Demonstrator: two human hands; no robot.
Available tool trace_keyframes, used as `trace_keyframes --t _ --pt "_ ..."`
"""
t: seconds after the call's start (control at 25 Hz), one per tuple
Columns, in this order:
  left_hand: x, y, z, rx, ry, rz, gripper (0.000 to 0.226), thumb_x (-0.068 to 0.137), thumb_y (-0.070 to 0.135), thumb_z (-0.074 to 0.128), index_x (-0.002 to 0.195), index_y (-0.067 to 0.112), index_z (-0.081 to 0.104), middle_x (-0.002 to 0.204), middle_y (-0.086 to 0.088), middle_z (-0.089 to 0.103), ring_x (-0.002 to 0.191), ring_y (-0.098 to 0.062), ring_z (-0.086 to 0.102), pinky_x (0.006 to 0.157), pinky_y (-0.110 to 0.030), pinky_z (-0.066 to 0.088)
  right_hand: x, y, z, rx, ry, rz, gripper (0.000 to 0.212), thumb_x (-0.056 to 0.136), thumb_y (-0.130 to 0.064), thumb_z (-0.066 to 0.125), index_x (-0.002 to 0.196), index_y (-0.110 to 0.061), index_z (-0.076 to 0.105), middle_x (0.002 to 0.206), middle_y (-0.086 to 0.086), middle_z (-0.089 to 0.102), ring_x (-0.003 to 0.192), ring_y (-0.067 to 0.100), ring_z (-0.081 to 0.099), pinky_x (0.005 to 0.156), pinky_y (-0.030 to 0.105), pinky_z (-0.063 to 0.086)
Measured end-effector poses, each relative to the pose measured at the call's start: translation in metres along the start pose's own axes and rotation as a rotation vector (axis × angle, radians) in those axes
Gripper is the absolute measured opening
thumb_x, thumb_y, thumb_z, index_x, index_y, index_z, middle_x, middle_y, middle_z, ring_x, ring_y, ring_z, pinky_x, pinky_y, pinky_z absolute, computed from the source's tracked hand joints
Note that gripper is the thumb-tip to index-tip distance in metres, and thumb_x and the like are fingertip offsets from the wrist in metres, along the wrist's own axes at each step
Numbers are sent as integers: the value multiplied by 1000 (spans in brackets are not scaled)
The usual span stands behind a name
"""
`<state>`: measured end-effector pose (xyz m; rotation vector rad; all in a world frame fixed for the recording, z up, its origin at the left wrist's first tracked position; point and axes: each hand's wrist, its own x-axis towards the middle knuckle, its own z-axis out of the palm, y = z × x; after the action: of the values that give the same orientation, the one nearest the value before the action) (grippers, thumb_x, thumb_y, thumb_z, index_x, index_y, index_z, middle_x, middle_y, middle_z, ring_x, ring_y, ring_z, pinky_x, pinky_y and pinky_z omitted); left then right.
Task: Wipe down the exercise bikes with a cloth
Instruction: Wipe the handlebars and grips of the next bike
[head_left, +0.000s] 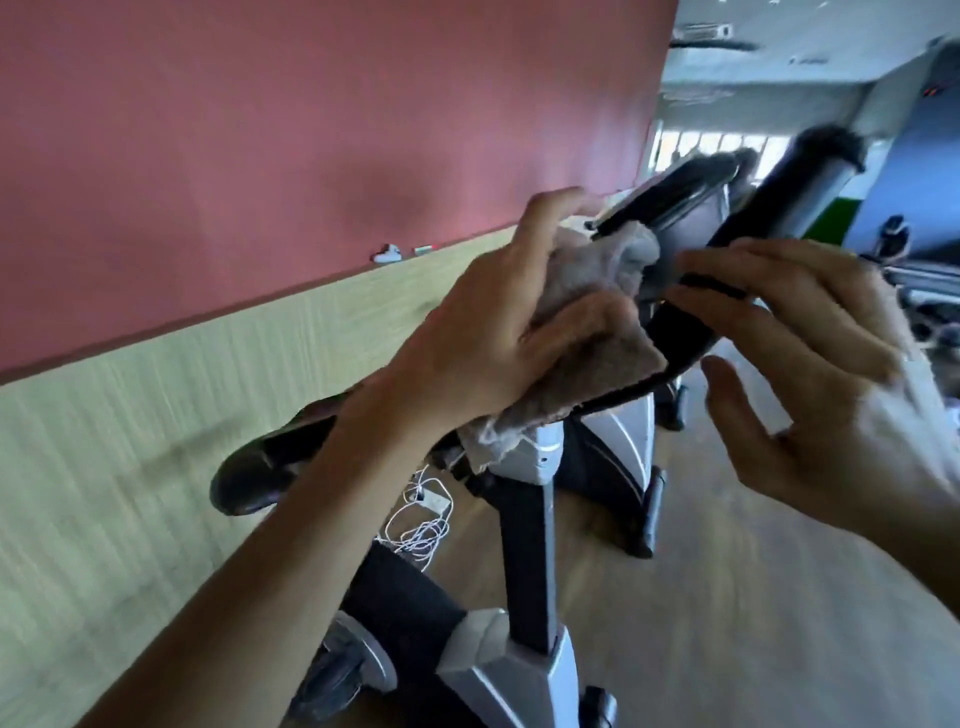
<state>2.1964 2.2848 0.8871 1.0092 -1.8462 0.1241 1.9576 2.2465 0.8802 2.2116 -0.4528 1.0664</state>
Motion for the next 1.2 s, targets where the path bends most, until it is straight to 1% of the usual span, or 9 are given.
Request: trace_keyframes --t 0.12,0.24,0.32,0.44,0.52,0.68,0.84,1.0,1.2 --pt "14 -7 28 -105 -8 81 48 95 44 65 123 5 60 111 0 64 92 -1 63 81 -21 49 3 -3 -8 -72 -86 20 40 94 -2 47 130 6 62 143 15 55 131 40 52 112 56 38" --pt "16 -11 32 -101 -49 134 45 101 49 51 102 10 73 83 -1 66 72 -12 64 65 -30 50 5 -19 -10 -105 -101 114 43 93 1 47 134 6 59 142 16 56 133 39 51 113 59 36" --pt "6 -10 33 56 -90 166 44 106 47 39 107 12 66 83 0 66 72 -19 65 58 -30 43 8 -32 -8 -131 -95 172 40 95 1 46 132 6 60 139 17 59 131 39 52 114 58 35" --pt "-18 -13 33 329 -96 260 53 107 47 28 130 9 56 107 -4 68 92 -19 67 63 -27 47 13 -38 -11 -176 -151 199 38 97 2 44 131 6 61 138 18 60 135 38 50 115 59 33" --pt "-20 -10 38 454 -58 278 58 107 48 27 130 4 57 103 -9 68 85 -21 67 61 -29 48 19 -34 -15 -186 -219 184 37 98 4 44 131 7 61 139 18 59 136 38 50 113 60 34" --pt "-5 -2 46 463 -5 239 56 105 47 29 115 3 63 89 -7 68 74 -20 67 54 -26 30 34 -29 -19 -127 -265 173 32 104 2 42 126 13 62 133 24 62 129 44 54 108 58 41" --pt "-43 -23 32 647 64 322 45 110 42 32 110 7 61 89 -7 63 74 -17 61 61 -27 42 32 -42 -18 -126 -255 215 32 99 5 45 125 12 63 131 23 64 132 43 51 112 52 41" --pt "-26 -12 44 572 74 250 45 107 42 34 105 6 61 88 -10 65 74 -22 63 59 -32 45 37 -43 -17 -92 -269 255 34 96 5 45 124 11 64 129 20 65 133 41 51 113 54 39" --pt "-40 -23 40 600 82 262 56 110 43 22 117 3 61 91 -9 64 76 -21 62 62 -33 46 39 -46 0 -103 -231 306 33 96 0 47 121 5 67 126 17 68 132 37 54 119 58 27"
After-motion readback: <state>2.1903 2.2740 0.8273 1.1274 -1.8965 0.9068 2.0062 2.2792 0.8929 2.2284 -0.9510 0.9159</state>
